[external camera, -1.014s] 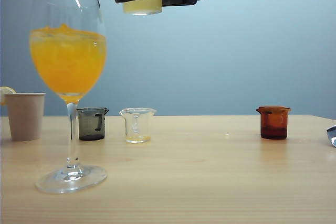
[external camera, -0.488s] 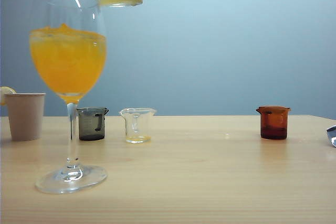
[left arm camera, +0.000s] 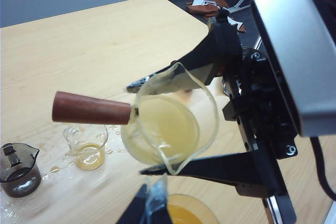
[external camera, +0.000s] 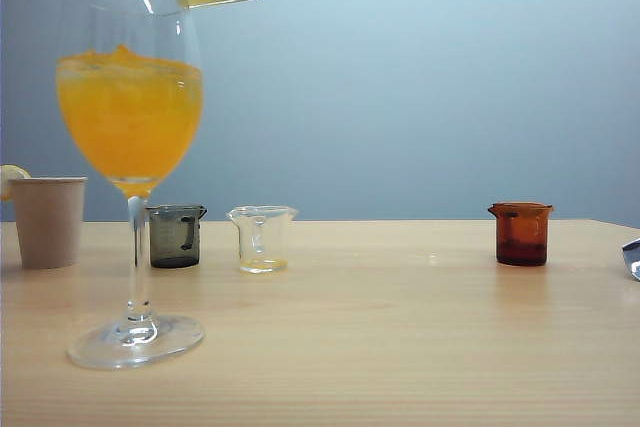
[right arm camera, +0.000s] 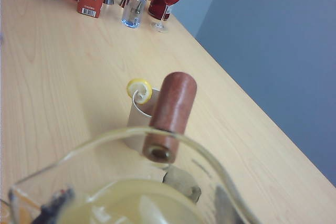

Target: Pick up the third measuring cup from the left, pour the pineapple juice inside into the goblet, and finally put the measuring cup back in its original place.

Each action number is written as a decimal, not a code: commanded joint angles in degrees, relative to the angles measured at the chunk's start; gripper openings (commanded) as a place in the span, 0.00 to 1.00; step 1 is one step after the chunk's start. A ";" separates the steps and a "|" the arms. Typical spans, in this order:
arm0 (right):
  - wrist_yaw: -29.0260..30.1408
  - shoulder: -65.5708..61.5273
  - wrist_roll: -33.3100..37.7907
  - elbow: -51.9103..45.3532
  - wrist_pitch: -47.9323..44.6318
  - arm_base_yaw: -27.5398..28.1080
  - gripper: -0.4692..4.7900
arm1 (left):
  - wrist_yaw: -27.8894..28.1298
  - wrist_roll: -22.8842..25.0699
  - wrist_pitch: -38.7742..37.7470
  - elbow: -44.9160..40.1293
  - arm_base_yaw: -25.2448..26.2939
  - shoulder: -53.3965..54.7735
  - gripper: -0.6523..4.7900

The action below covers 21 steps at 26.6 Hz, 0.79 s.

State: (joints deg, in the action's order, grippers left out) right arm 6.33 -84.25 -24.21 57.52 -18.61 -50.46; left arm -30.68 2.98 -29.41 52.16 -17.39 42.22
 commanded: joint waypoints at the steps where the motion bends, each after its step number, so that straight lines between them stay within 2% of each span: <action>1: 0.22 0.39 -3.13 0.61 -2.21 -0.09 0.11 | -0.44 0.04 0.15 0.31 0.07 -0.15 0.11; 12: 0.28 0.39 -12.50 0.61 -2.23 -0.09 0.10 | -0.42 0.04 0.11 0.31 0.07 -0.15 0.11; 21: 1.49 0.42 -14.45 0.61 -2.25 -0.66 0.10 | -0.39 0.04 0.11 0.31 0.07 -0.15 0.11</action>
State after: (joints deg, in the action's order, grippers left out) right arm 7.55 -84.25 -38.09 57.52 -18.98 -50.74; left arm -30.68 2.98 -29.63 52.16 -17.39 42.22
